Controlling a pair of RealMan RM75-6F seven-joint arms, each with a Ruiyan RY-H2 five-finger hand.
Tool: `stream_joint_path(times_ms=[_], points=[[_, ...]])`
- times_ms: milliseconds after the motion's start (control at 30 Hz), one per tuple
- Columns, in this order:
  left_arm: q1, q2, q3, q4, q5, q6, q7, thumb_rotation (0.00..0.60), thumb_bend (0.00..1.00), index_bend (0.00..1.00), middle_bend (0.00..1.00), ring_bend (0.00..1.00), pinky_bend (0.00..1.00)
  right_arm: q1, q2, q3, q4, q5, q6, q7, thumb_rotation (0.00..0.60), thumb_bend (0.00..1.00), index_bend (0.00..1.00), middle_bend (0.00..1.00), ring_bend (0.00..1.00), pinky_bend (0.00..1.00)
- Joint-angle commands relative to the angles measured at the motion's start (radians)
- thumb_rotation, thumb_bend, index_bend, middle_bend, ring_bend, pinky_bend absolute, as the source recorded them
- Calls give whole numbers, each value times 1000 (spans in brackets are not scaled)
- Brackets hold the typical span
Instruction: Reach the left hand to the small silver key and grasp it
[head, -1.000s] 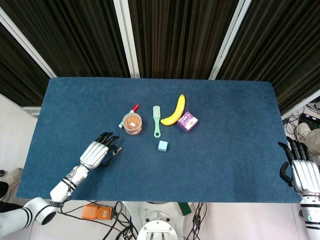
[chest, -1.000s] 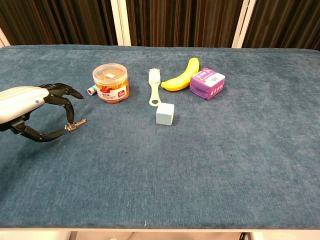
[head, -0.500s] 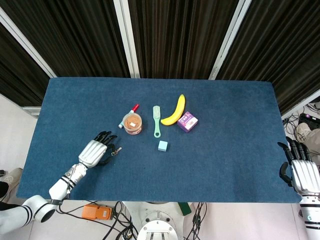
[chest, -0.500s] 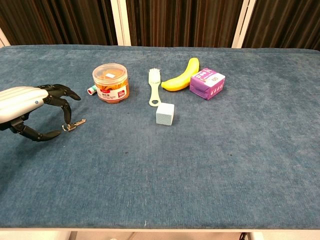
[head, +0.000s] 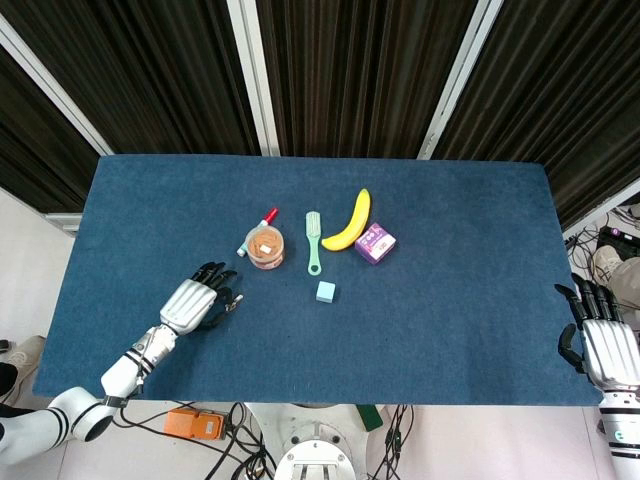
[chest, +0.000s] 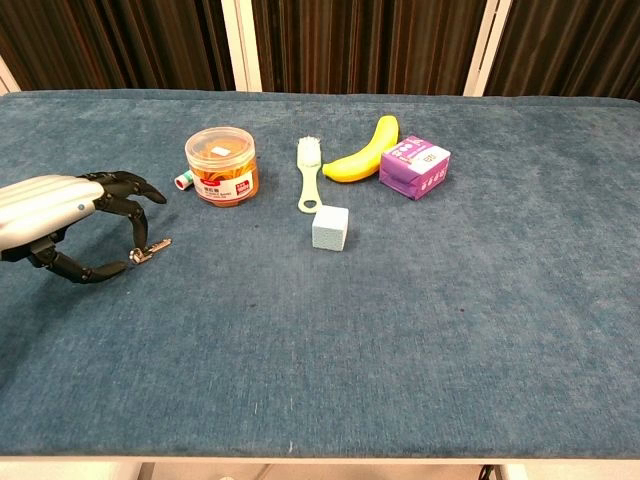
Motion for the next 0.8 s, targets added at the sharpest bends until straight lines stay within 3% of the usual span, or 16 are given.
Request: stream_joint_path(times_ms=[33, 500, 800], points=[[-2, -1, 1, -1, 0, 0, 3, 600, 347, 466, 138, 0, 74, 0, 0, 0, 0, 0, 0, 2, 600, 1000, 210, 67, 47, 0], [-9, 9, -2, -33, -16, -5, 31, 600, 361, 569, 160, 0, 74, 2, 1, 1, -2, 6, -8, 8, 600, 1000, 211, 67, 47, 0], [-11, 26, -4, -63, -25, -8, 52, 600, 387, 580, 165, 0, 74, 3, 2, 1, -2, 6, -8, 9, 600, 1000, 211, 67, 47, 0]])
